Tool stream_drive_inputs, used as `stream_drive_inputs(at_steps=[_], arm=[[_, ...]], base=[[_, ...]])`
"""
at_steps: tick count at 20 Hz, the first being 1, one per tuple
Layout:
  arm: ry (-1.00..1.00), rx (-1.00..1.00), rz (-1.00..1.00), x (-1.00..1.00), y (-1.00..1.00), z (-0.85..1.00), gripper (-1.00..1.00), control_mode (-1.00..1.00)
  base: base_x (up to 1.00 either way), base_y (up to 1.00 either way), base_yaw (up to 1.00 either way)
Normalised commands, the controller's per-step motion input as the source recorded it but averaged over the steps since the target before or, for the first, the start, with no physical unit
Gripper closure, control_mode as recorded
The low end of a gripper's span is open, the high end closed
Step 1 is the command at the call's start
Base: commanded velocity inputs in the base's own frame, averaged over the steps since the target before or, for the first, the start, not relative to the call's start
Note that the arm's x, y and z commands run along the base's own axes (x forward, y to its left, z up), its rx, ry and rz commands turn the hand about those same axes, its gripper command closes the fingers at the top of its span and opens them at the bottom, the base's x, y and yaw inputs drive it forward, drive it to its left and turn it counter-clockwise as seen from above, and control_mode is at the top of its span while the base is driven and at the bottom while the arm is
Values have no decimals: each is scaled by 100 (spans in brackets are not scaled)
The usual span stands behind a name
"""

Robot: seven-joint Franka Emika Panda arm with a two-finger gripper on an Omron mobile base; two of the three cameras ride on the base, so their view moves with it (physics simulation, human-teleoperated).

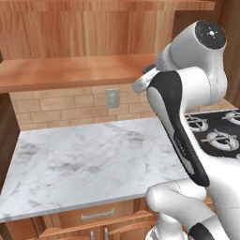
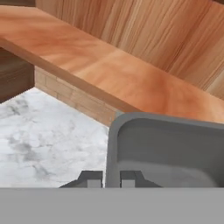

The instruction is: Retrieve the tupperware and aluminum foil from the cabinet and place them on the dining counter near the plate with avocado and cucumber to prepare for storing leftovers.

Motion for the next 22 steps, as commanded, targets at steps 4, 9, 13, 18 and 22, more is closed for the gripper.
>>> stream_drive_inputs(at_steps=[4, 9, 13, 18, 22], arm=[[12, -9, 0, -87, 0, 0, 100, -100], [16, -4, -1, -42, -12, 0, 100, -100], [10, -2, -4, -14, -23, 0, 100, 100], [0, 0, 0, 0, 0, 0, 100, 100], [0, 0, 0, 0, 0, 0, 100, 100]], base=[[0, 0, 0], [0, 0, 0], [-7, -7, -1], [-73, -8, -4], [-100, 0, -2]])
